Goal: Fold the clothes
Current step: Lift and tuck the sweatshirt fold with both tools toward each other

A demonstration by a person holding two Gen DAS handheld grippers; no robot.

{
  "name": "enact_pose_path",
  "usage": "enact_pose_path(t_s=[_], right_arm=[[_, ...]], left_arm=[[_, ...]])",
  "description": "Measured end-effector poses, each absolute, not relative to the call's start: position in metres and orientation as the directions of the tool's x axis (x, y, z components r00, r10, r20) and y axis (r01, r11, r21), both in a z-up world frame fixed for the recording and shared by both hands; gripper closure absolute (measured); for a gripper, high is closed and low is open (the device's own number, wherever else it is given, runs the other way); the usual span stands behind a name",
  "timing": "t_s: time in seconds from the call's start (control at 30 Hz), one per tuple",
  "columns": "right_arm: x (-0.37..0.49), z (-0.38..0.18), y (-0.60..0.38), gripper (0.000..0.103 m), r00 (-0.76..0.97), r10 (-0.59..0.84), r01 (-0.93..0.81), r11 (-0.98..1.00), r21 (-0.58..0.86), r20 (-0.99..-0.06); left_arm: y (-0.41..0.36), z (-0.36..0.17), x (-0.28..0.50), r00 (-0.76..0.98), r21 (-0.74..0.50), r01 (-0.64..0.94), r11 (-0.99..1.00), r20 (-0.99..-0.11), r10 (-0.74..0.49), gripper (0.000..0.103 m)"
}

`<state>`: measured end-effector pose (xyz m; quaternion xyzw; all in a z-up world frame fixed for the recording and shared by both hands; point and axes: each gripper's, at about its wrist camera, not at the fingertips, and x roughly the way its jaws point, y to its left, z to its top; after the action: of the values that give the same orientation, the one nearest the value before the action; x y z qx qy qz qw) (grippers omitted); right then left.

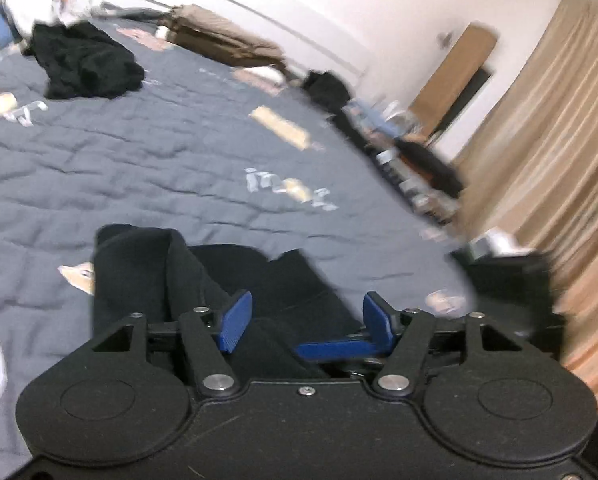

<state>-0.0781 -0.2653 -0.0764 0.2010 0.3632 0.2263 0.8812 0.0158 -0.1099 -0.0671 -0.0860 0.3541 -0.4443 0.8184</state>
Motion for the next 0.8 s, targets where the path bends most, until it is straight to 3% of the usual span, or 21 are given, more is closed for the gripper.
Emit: enact_pose_path(t_s=[0.2, 0.23, 0.27, 0.4, 0.57, 0.8], right_arm=[[-0.085, -0.062, -0.234, 0.067, 0.638, 0.504, -0.324, 0.861, 0.392, -0.582], [-0.086, -0.061, -0.23, 0.068, 0.638, 0.493, -0.331, 0.869, 0.367, -0.591], [-0.086, -0.06, -0.226, 0.068, 0.64, 0.48, -0.336, 0.877, 0.343, -0.6], [-0.085, -0.057, -0.237, 0.067, 0.622, 0.501, -0.337, 0.865, 0.372, -0.601], [-0.086, -0.056, -0.278, 0.061, 0.654, 0.561, -0.29, 0.806, 0.517, -0.508], [-0.069, -0.094, -0.29, 0.052, 0.602, 0.635, -0.209, 0.71, 0.673, -0.483]], left_arm=[[-0.131, -0.075, 0.004, 0.452, -0.24, 0.697, 0.675, -0.585, -0.674, 0.043], [-0.133, -0.078, 0.004, 0.462, -0.211, 0.699, 0.683, -0.596, -0.657, 0.062], [-0.132, -0.082, 0.005, 0.471, -0.196, 0.693, 0.694, -0.606, -0.641, 0.072], [-0.106, -0.092, 0.018, 0.431, -0.303, 0.649, 0.698, -0.609, -0.666, 0.08], [-0.078, -0.093, 0.023, 0.393, -0.394, 0.605, 0.692, -0.608, -0.69, 0.082], [-0.066, -0.093, 0.021, 0.373, -0.41, 0.604, 0.684, -0.613, -0.696, 0.082]])
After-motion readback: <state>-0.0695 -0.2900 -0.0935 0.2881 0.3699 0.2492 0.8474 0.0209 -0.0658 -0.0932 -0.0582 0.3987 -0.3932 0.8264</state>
